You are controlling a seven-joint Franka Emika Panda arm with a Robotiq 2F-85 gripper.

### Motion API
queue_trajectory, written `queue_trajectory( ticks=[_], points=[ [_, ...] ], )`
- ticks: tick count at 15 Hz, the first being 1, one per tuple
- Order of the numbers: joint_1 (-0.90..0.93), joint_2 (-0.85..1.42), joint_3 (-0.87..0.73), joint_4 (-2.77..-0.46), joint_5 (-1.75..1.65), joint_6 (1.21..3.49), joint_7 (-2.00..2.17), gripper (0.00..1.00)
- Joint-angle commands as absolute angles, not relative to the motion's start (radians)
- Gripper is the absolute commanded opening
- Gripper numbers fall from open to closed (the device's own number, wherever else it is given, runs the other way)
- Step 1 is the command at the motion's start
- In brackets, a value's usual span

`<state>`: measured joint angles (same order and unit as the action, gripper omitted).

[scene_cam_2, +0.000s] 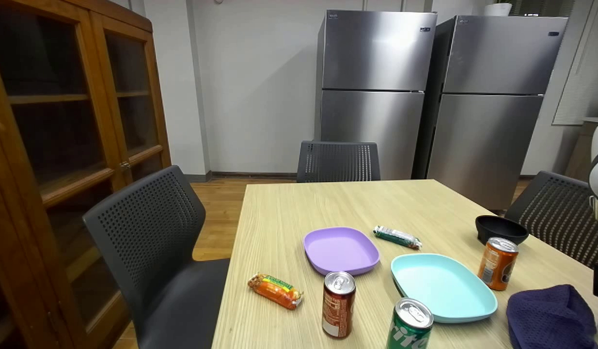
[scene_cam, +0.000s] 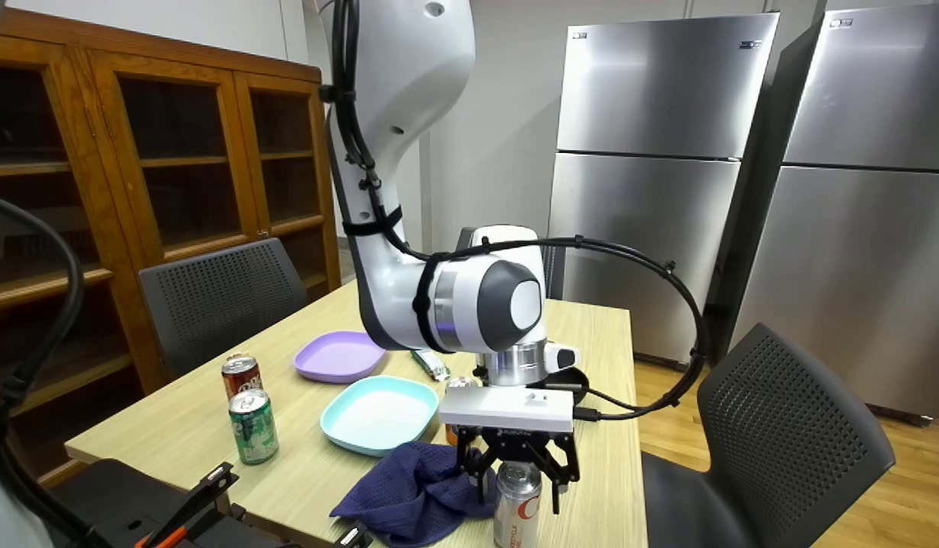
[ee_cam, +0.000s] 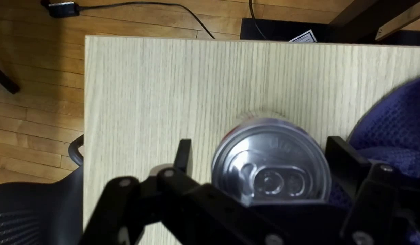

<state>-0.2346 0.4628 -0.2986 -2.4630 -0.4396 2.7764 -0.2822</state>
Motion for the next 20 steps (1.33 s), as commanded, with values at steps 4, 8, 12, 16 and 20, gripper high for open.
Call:
queue_trajectory(
  ticks=[4,8,12,16,20],
  points=[
    [-0.249,0.423,-0.316,-2.51,-0.445,2.829,-0.313,1.0],
    [-0.264,0.42,-0.306,-2.514,-0.431,2.844,-0.332,1.0],
    [-0.253,0.429,-0.317,-2.511,-0.445,2.863,-0.33,0.65],
    [-0.248,0.431,-0.32,-2.506,-0.442,2.856,-0.324,0.41],
    [-0.235,0.414,-0.32,-2.507,-0.437,2.804,-0.314,0.41]
  ],
)
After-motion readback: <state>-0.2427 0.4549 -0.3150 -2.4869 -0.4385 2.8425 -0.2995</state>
